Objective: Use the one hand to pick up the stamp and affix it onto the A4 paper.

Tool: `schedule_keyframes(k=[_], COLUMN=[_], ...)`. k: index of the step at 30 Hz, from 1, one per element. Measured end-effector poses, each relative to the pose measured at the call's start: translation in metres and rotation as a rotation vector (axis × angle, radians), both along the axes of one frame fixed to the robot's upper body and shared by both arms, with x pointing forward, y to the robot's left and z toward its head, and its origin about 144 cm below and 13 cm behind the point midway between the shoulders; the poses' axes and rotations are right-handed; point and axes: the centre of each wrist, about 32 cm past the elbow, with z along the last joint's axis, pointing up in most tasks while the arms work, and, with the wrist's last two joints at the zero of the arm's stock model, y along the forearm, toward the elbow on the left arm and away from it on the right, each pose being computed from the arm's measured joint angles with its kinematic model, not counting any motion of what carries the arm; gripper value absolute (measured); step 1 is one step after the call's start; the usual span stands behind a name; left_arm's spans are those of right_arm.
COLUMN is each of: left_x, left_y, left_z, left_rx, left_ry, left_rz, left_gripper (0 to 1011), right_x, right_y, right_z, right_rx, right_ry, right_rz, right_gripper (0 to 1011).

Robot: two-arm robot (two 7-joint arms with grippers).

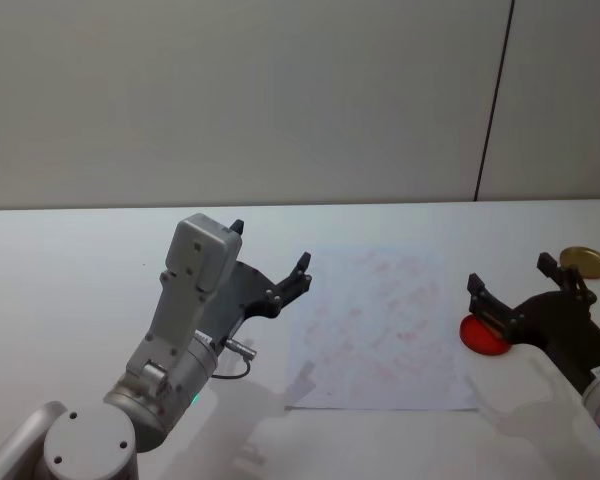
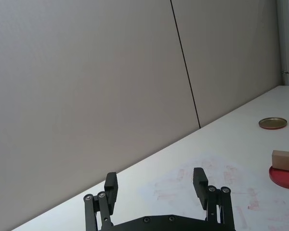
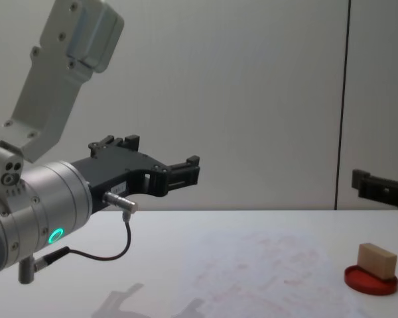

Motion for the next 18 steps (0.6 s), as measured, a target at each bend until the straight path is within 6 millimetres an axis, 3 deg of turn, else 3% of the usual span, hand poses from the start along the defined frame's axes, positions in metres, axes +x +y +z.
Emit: schedule_keyframes(k=[18], left_x=[0.000], left_y=[0.000], left_z=[0.000], left_rx=[0.000], left_ry=[0.000], left_rz=[0.000], left_gripper=[993], right_x=[0.036], right_y=[-0.024], right_z=[-0.010], right_rx=[-0.058], right_ry=[0.155], right_rz=[-0.018], right_gripper=[1001])
